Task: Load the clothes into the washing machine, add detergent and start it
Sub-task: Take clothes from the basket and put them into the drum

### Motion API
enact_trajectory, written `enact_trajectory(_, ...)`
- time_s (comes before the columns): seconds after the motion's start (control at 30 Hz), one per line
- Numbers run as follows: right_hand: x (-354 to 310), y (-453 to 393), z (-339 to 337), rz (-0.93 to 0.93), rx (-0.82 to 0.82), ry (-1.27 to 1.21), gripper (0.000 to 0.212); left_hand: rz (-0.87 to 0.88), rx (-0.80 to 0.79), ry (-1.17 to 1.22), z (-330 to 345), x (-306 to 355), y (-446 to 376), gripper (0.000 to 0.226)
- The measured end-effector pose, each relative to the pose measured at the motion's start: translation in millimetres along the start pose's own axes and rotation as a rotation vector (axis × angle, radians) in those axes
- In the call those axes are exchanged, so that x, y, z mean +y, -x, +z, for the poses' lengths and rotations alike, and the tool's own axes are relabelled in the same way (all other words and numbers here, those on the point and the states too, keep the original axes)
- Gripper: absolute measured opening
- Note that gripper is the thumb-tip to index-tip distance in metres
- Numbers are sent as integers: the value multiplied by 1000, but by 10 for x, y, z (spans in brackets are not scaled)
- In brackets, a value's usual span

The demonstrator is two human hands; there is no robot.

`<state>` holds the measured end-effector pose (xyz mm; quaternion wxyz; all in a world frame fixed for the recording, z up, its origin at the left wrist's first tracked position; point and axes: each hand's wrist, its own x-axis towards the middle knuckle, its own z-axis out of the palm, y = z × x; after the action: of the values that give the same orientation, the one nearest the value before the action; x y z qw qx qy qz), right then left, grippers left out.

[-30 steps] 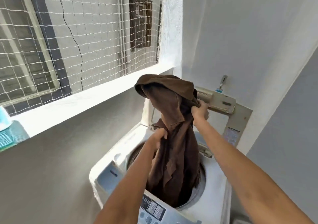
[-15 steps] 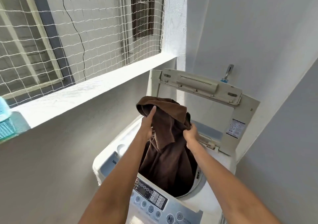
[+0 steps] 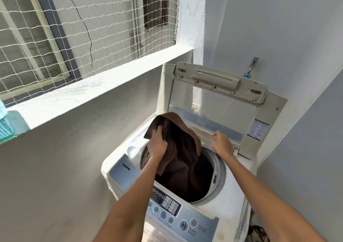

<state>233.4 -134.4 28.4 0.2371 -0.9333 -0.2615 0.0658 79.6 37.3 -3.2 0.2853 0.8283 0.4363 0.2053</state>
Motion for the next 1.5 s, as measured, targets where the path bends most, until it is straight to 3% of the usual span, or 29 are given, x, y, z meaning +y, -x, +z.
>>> enact_trajectory(0.07,51,26,116,-150,207,-188,24,76,-61,-99,53,-85,8,53)
enact_trajectory(0.13,45,17,282,-294,233,-228,30,141,-172,-150,172,-158,47,58)
enact_trajectory(0.2,23,-14,511,-343,155,-237,45,201,-355,-192,394,-213,103,63)
enact_trajectory(0.3,22,-56,894,-353,11,-108,66,257,-812,-322,849,-283,252,71)
enact_trajectory(0.4,139,-65,1333,-259,-275,160,63,285,-1147,-613,1231,-397,351,67)
enact_trajectory(0.5,380,74,1722,-99,-522,160,55,248,-1126,-748,1338,-550,277,60)
enact_trajectory(0.63,521,264,2133,-93,-575,119,62,-19,-794,-674,1251,-687,-53,56)
enact_trajectory(0.7,425,288,2330,-91,-579,59,68,-206,-713,-541,1252,-801,-200,61)
enact_trajectory(0.8,364,189,2702,-24,-768,82,82,-373,-842,-353,1488,-972,-325,73)
enact_trajectory(0.9,516,12,3093,-10,-1060,351,91,-307,-1014,-416,1906,-1106,-388,71)
enact_trajectory(1.03,665,-196,3287,-59,-1205,471,89,-176,-1160,-574,2302,-1192,-399,69)
enact_trajectory(1.13,615,-225,3195,-131,-1184,500,85,-80,-1074,-634,2326,-1090,-323,63)
enact_trajectory(1.23,556,-151,2859,-77,-1111,286,58,-62,-864,-482,2095,-829,-270,53)
enact_trajectory(1.27,562,-119,2723,-17,-1027,189,49,-82,-799,-408,2010,-742,-259,49)
enact_trajectory(1.4,706,35,1882,113,-423,-60,31,-36,-621,-238,1681,-208,-134,35)
enact_trajectory(1.5,783,151,1151,109,-157,-172,31,67,-496,-53,1571,336,53,30)
